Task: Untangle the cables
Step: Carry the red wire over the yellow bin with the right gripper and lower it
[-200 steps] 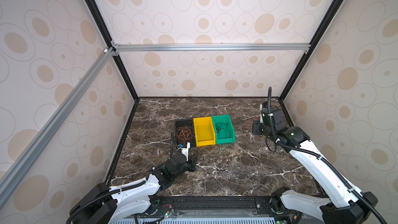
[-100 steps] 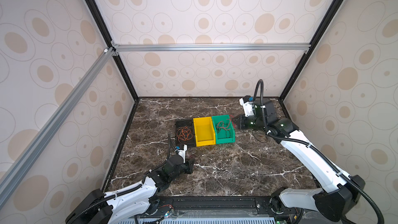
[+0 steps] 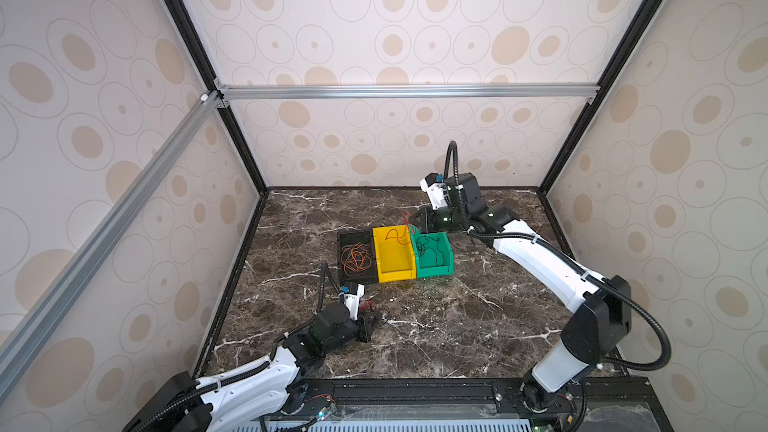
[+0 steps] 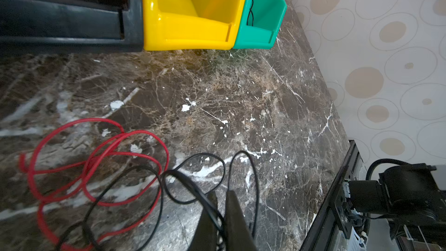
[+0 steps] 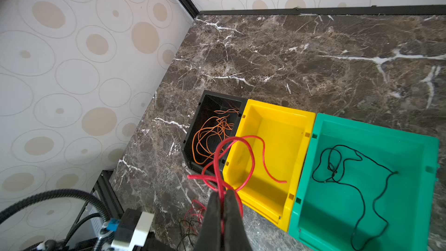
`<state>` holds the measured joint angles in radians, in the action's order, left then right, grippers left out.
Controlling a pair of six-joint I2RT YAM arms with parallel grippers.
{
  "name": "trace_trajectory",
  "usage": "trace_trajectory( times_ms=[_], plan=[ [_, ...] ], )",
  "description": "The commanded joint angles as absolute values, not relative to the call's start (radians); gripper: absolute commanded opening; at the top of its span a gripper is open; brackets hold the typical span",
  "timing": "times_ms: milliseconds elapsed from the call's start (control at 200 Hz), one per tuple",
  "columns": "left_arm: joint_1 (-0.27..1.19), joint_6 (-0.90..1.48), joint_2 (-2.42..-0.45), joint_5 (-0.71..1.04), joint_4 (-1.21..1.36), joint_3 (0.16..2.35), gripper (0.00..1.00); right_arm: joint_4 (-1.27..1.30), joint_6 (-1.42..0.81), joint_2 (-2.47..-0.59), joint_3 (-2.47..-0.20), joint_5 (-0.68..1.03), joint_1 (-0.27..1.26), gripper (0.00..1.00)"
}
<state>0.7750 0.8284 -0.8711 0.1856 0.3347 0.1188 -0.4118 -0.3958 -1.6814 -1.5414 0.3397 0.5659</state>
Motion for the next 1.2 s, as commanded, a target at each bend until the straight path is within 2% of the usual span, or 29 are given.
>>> trace_trajectory(
  times_ms=[0,205,480,675,730,815,1195],
  plan=[
    [0.773,0.849,-0.837,0.205,0.380,0.105,0.10,-0.381,-0.393,-1.734,-1.569,0.332,0.575,0.00],
    [0.772,0.854,-0.775,0.201,0.370,0.094,0.10,-0.406,-0.377,-1.827,-1.580,0.250,0.597,0.00],
    [0.772,0.857,-0.763,0.196,0.364,0.102,0.10,-0.461,-0.317,-1.967,-1.644,-0.003,0.673,0.01],
    [0.772,0.854,-0.764,0.199,0.358,0.115,0.11,-0.495,-0.317,-2.012,-1.673,0.072,0.684,0.16],
    [0.772,0.852,-0.761,0.202,0.356,0.119,0.11,-0.478,-0.321,-1.987,-1.655,0.088,0.683,0.31],
    [0.772,0.852,-0.755,0.200,0.356,0.121,0.11,-0.463,-0.322,-1.953,-1.639,0.118,0.684,0.41],
    [0.772,0.851,-0.746,0.230,0.354,0.159,0.10,-0.476,-0.325,-1.774,-1.553,0.194,0.681,0.46]
  ],
)
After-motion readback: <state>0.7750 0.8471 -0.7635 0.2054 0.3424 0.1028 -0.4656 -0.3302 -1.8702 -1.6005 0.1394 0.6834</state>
